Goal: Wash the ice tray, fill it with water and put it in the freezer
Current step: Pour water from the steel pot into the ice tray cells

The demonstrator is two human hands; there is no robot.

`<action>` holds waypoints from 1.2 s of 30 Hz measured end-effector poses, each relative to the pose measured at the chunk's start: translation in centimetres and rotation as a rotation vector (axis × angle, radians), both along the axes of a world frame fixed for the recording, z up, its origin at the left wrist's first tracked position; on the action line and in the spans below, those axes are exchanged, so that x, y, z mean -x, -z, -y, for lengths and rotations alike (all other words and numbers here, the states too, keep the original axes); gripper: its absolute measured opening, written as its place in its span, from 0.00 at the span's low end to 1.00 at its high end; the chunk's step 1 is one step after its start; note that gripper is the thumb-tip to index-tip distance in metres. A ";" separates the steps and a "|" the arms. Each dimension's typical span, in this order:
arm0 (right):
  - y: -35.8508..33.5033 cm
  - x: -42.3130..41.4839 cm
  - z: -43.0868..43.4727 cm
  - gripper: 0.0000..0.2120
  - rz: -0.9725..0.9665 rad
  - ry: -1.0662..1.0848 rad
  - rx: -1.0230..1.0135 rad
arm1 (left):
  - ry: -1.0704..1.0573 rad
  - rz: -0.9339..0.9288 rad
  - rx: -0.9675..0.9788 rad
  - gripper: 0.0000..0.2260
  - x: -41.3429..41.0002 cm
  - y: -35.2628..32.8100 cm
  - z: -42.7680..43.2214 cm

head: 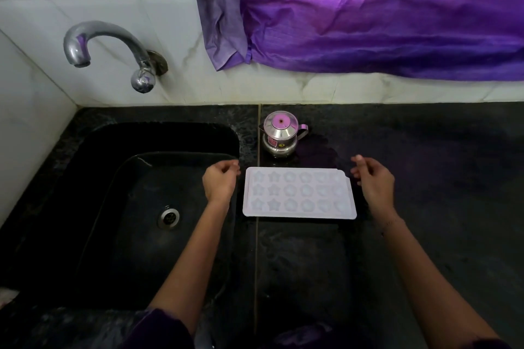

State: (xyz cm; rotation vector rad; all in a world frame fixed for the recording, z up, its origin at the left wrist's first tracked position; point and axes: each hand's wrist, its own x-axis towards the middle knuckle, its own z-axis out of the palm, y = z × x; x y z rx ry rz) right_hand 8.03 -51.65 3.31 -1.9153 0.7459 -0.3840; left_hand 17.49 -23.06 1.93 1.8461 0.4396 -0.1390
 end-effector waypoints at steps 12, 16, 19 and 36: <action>1.6 -12.0 -5.1 0.21 0.027 -0.147 -0.227 | 0.015 -0.116 0.432 0.17 -5.0 -2.1 9.1; 1.8 -13.1 -6.6 0.20 0.070 -0.211 -0.275 | 0.004 -0.107 0.445 0.18 -5.3 -1.8 10.5; 1.6 -13.5 -7.6 0.16 0.207 -0.140 -0.417 | -0.023 -0.078 0.463 0.18 -5.4 -1.3 11.3; -1.5 -13.1 -9.0 0.20 0.508 -0.034 -0.733 | -0.036 0.033 0.474 0.10 -3.1 -4.6 10.6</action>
